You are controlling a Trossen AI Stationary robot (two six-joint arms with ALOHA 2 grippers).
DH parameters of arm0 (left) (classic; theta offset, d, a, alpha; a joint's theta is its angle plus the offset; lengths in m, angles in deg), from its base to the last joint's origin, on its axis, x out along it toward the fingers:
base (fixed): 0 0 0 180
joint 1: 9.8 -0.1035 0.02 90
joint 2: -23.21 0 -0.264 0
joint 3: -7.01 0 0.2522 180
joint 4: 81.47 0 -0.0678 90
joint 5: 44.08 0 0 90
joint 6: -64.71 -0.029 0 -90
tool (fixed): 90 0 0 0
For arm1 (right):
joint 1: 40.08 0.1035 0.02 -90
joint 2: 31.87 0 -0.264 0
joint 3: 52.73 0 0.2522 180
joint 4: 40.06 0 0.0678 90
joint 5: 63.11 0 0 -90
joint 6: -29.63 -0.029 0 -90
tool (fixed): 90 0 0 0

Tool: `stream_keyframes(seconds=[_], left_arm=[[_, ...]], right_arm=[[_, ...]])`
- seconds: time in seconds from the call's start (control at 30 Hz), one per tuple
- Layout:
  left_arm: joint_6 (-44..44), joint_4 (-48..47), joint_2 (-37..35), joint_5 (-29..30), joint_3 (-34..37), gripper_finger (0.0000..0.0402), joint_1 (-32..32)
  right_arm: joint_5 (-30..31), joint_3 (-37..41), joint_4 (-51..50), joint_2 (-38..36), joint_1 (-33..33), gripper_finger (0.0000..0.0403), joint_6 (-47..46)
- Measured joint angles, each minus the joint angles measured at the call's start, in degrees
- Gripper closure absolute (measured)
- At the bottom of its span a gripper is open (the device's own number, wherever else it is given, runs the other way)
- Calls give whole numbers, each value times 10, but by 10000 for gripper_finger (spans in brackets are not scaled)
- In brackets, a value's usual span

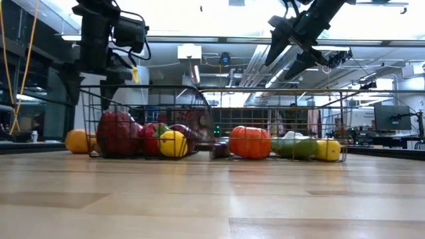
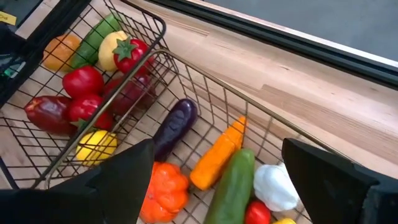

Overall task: Sort produce into baskets
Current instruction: Put the potato into the right wire basket

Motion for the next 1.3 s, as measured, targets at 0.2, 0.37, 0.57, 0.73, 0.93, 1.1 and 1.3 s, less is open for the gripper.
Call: stream_keyframes(seconds=[0.2, 0.37, 0.57, 0.73, 0.93, 1.1, 1.3], left_arm=[[17, 21, 0, -33, 0, 5, 13], [38, 24, 0, -40, 0, 5, 29], [41, 23, 0, -22, 0, 5, 32], [13, 16, 0, -1, 0, 5, -8], [-1, 22, 0, 16, 0, 5, -64], [-1, 34, 0, 16, 0, 5, -90], [23, 67, -1, 11, 28, 5, -96]], right_arm=[[0, 0, 0, 0, 0, 57, 17], [0, 0, 0, 0, 0, 57, 19], [7, 0, 0, 0, 0, 57, 19], [7, 0, 0, 0, 0, 57, 19], [7, 0, 0, 0, 0, 57, 15], [7, 0, 0, 0, 0, 57, 15], [4, 0, 0, 0, 0, 57, 14]])
